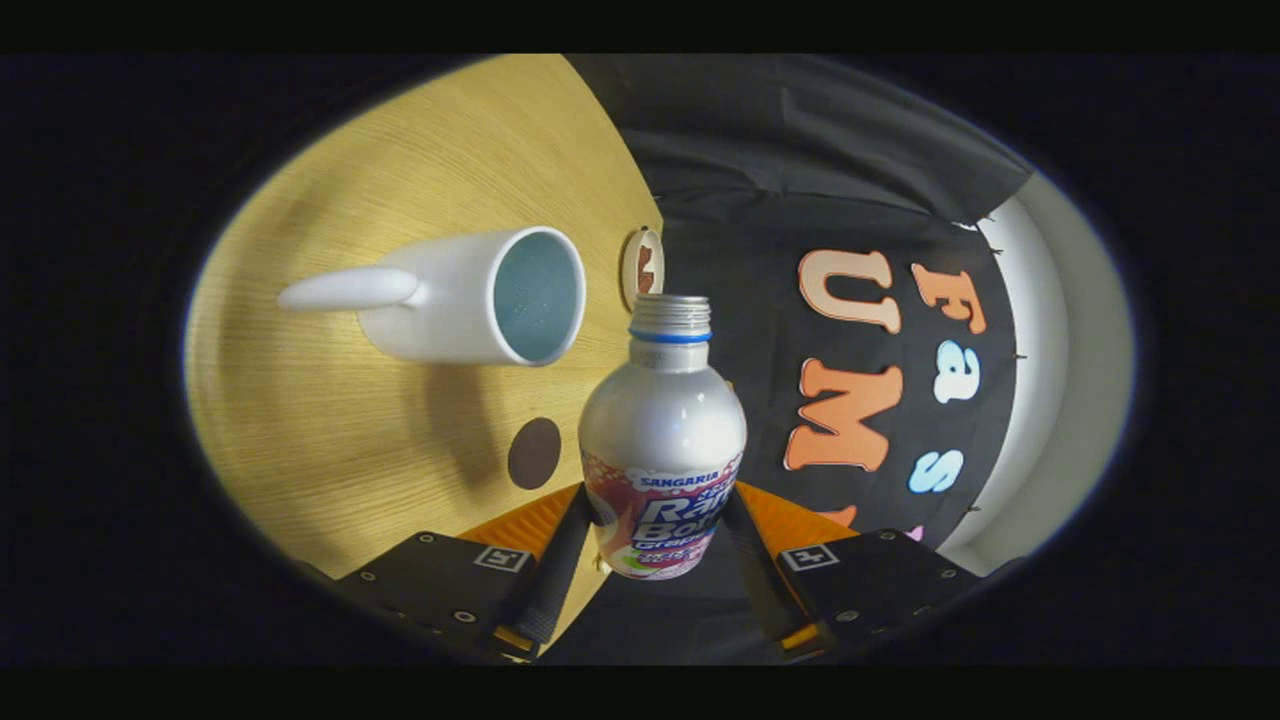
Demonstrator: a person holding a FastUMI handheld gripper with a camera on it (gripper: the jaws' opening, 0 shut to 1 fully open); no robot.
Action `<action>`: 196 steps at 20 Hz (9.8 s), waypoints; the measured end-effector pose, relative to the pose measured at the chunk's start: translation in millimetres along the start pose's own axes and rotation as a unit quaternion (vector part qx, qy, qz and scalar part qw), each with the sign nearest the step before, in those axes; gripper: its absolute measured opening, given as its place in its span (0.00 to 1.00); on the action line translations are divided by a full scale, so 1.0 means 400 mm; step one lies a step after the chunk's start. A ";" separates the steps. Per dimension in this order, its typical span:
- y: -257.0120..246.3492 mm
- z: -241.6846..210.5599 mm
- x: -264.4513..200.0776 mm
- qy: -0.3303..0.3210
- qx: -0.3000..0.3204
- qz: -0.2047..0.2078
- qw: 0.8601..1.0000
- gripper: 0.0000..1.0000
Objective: Take the bottle from table, then pour the juice into the cup, finally place the bottle on the coaster
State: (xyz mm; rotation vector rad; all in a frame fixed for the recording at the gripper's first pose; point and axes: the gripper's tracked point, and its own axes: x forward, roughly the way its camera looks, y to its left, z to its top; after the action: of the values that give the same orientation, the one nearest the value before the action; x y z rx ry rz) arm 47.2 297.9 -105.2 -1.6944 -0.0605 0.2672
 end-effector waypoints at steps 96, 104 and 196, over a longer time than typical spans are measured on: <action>-0.119 0.038 0.030 0.022 -0.276 0.001 0.961 0.75; -0.120 0.048 0.035 0.019 -0.295 -0.007 0.955 0.75; -0.016 -0.207 0.070 -0.025 0.710 0.079 0.700 0.98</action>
State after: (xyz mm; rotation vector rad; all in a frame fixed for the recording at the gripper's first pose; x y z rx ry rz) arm 92.8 223.8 -93.1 -0.1162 0.2163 0.3463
